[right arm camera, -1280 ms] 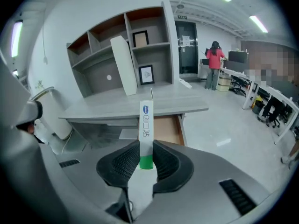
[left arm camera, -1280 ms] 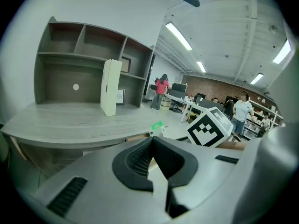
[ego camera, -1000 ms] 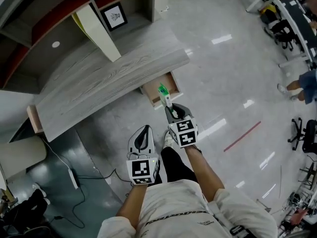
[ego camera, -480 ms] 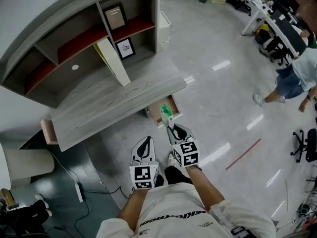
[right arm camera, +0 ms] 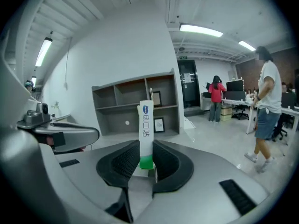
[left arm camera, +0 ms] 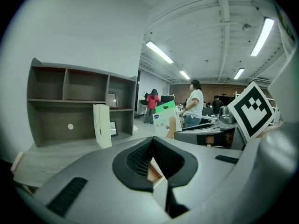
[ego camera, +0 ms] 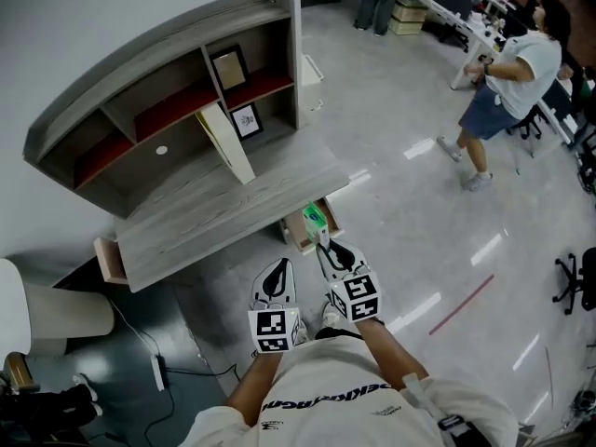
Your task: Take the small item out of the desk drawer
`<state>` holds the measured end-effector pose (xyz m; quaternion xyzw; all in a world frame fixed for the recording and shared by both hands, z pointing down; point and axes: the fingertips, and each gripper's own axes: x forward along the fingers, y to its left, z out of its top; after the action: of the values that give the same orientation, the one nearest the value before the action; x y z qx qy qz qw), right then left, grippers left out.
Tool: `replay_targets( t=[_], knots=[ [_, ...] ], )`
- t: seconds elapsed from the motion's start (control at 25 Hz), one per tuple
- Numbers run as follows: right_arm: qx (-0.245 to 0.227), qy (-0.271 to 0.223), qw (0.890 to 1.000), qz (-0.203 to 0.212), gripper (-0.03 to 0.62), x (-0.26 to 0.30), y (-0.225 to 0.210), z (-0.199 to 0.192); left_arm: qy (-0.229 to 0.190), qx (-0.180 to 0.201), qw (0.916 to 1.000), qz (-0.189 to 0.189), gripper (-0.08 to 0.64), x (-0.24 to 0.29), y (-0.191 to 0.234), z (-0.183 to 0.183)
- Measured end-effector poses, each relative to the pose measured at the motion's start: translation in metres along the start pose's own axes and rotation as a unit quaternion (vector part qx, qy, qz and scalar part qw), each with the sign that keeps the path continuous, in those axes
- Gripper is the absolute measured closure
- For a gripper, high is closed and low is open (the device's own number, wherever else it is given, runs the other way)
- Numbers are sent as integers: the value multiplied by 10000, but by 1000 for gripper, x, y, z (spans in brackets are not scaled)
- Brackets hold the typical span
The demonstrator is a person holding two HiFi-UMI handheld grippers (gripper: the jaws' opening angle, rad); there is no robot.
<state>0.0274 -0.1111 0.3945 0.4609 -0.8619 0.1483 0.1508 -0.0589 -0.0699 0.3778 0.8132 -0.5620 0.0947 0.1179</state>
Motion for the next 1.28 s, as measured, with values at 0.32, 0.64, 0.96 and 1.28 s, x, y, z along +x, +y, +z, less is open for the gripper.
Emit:
replay_targets(
  t=[0.32, 0.64, 0.96, 1.28],
  knots=[
    [-489, -468, 9976, -158, 485, -28, 5, 45, -335, 151, 9991, -193, 545, -1, -4, 35],
    [-387, -826, 9955, -262, 485, -37, -1, 68, -541, 387, 9975, -222, 545, -1, -3, 62],
    [-382, -1000, 9940, -243, 485, -31, -5, 83, -713, 400, 9965, -151, 545, 1, 3, 72],
    [-403, -1080, 9931, -229, 485, -32, -8, 86, -742, 359, 9966, -69, 545, 4, 5, 72]
  ],
)
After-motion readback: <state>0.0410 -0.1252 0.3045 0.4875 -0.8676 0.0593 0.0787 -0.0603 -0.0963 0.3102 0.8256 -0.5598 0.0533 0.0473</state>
